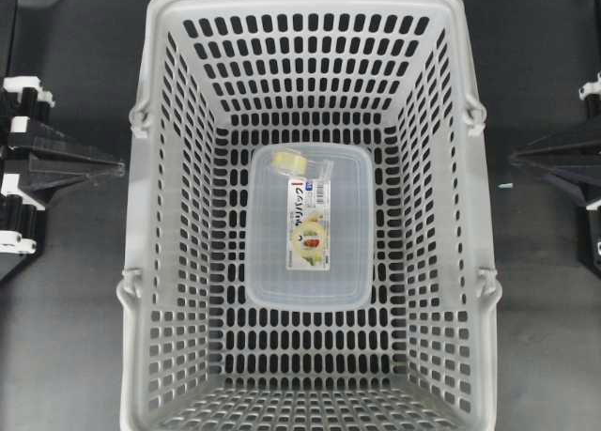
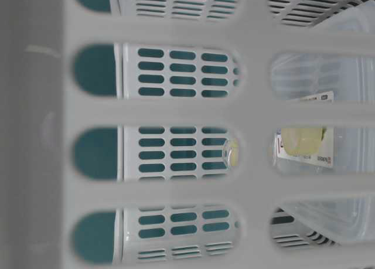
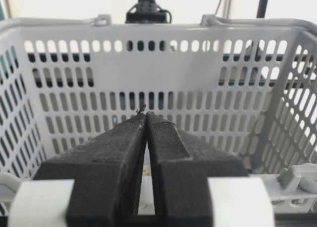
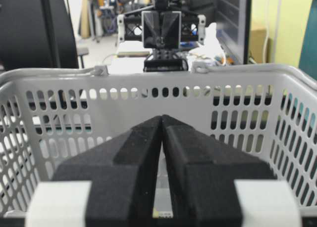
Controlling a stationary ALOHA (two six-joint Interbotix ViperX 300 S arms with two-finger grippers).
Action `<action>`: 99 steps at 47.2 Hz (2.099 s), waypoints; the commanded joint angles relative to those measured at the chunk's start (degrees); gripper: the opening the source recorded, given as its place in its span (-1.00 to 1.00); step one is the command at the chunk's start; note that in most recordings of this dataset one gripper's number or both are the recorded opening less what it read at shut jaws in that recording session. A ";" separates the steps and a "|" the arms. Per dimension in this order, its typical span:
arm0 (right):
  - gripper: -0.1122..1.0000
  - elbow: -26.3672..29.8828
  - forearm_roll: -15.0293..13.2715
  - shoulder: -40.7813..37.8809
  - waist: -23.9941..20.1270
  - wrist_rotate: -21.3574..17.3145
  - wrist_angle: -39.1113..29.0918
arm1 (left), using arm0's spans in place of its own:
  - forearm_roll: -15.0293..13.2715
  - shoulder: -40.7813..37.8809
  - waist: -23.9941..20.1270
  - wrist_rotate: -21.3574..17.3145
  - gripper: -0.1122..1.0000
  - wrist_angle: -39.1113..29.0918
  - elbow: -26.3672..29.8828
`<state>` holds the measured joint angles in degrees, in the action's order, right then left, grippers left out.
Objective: Pick up the cellophane tape from the shopping basket with the left arm.
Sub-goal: 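Lower the left gripper into the basket over the clear tape roll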
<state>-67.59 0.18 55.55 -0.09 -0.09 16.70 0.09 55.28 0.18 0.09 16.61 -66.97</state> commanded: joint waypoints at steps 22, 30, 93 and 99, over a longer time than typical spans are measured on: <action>-0.81 2.02 0.35 -0.79 0.18 -2.64 -8.26 | 2.46 -14.41 2.46 -0.70 -0.79 -28.04 24.43; -0.76 2.02 0.35 -0.62 0.26 -2.64 -11.25 | 2.46 -22.15 2.46 -0.70 -0.79 -31.99 30.15; 0.49 2.02 0.35 0.70 0.00 -2.46 -11.34 | 2.46 -65.65 3.96 0.18 0.78 -59.85 57.74; 0.49 2.11 0.35 0.70 0.09 -2.46 -11.34 | 2.46 -66.45 4.13 0.18 0.78 -59.85 57.22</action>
<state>-66.88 0.44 56.43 0.09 -2.55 4.83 2.37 -11.16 4.13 0.35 -43.42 -9.76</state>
